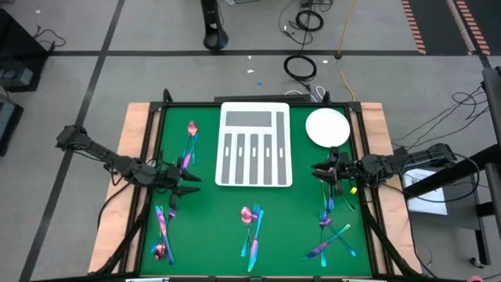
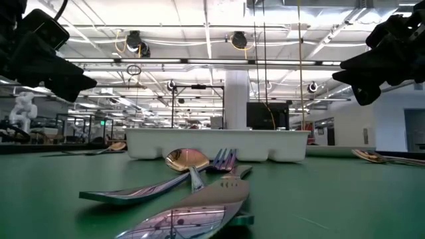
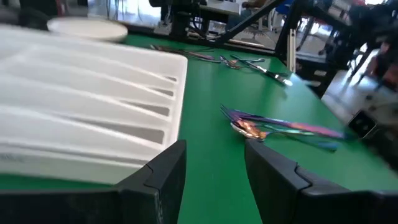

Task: Sort silverware
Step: Put the blue table knife into the silverware tray

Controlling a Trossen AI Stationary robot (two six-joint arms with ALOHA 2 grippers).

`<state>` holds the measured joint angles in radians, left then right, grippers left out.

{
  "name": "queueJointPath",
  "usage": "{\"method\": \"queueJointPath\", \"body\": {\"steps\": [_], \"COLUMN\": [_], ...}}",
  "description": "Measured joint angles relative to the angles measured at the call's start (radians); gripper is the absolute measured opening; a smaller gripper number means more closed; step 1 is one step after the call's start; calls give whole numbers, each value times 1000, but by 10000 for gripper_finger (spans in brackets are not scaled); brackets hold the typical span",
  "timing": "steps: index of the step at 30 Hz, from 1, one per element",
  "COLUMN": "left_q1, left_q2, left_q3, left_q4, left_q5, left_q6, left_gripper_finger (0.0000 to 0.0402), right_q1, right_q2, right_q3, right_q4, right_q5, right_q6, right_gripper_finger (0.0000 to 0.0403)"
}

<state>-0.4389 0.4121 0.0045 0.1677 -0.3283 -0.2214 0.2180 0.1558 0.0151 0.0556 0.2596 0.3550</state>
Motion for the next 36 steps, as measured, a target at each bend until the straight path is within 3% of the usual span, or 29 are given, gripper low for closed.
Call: {"method": "queueJointPath", "body": {"steps": [6,9,14,18,25,30,36], "left_q1": [0,-1,-1,0,0,14,30], "left_q2": [0,0,0,0,23,81,184], "left_q3": [0,0,0,1,16,113,340], "left_q4": [162,240,286,297,292,128,-173], "left_q5": [-15,-6,-42,-45,-22,-18,9], "left_q6": [-49,-159,-248,-271,-296,-263,-268], "left_gripper_finger": [164,164,164,164,164,164,164], "right_q1": [0,0,-3,-2,-2,-1,-2], "right_q2": [0,0,0,0,8,53,157], "right_q3": [0,0,0,0,0,0,0], "right_q4": [4,22,112,169,242,308,455], "right_q5": [1,3,141,128,69,61,83], "right_q6": [0,-2,-24,-41,82,85,40], "right_gripper_finger": [130,130,130,130,130,130,130]}}
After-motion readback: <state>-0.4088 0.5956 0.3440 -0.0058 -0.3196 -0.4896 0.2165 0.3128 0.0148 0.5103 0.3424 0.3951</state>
